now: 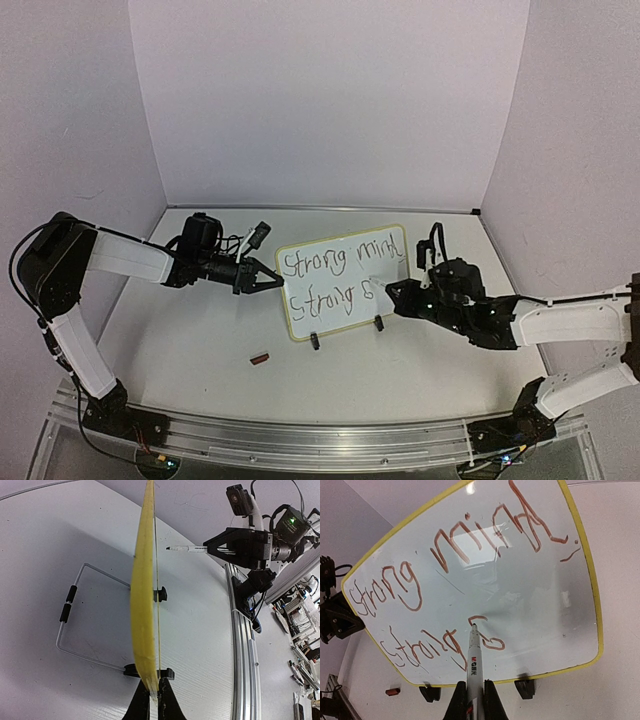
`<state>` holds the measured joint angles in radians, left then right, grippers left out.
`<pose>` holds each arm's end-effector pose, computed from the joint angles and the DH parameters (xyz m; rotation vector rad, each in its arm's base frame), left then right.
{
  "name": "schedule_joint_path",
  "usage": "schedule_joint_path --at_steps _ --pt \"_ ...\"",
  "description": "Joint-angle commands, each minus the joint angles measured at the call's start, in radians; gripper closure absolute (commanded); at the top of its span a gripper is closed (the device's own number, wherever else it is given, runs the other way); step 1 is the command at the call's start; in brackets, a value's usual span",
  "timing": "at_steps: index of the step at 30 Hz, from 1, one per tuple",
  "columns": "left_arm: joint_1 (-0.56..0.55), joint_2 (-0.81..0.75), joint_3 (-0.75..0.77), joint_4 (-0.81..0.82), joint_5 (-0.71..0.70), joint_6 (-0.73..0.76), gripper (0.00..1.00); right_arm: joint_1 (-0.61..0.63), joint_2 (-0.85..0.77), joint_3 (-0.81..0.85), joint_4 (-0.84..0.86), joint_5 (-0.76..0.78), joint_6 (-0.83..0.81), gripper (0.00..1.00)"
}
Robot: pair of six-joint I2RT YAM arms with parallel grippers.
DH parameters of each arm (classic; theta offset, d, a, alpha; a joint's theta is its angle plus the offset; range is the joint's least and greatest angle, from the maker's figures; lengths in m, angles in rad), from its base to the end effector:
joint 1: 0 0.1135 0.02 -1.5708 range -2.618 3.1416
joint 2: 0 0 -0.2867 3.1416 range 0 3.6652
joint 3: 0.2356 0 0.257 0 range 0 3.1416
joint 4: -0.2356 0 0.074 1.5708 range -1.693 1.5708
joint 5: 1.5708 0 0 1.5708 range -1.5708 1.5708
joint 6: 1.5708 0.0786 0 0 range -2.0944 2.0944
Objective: Write a sentence on the whiteboard
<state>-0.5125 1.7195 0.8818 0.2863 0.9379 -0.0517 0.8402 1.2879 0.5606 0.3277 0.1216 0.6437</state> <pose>0.2974 -0.2401 0.1884 1.0377 1.8710 -1.3220 0.2117 0.2220 0.2083 -0.1196 2.0635 0.8328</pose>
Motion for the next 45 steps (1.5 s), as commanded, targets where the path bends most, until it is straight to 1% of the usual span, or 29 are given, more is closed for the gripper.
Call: schedule_joint_path --at_steps 1,17,26,31,37,45 --pt "-0.011 -0.009 -0.011 -0.042 -0.029 0.046 1.0 -0.004 -0.026 -0.004 -0.01 0.069 -0.005 1.0" --pt "-0.011 -0.011 -0.01 -0.042 -0.028 0.046 1.0 -0.018 0.047 0.03 -0.01 0.075 -0.028 1.0" --pt "-0.012 -0.011 -0.012 -0.042 -0.028 0.046 1.0 -0.019 0.086 0.044 -0.011 0.028 -0.034 1.0" --pt "-0.012 -0.01 -0.013 -0.042 -0.028 0.046 1.0 -0.018 0.072 -0.001 -0.013 0.012 0.003 1.0" --pt "-0.012 -0.009 -0.011 -0.042 -0.028 0.046 1.0 -0.019 0.031 -0.046 -0.031 0.034 0.028 1.0" --pt "-0.012 -0.008 -0.011 -0.042 -0.028 0.045 1.0 -0.019 0.05 0.009 -0.05 0.07 -0.012 1.0"
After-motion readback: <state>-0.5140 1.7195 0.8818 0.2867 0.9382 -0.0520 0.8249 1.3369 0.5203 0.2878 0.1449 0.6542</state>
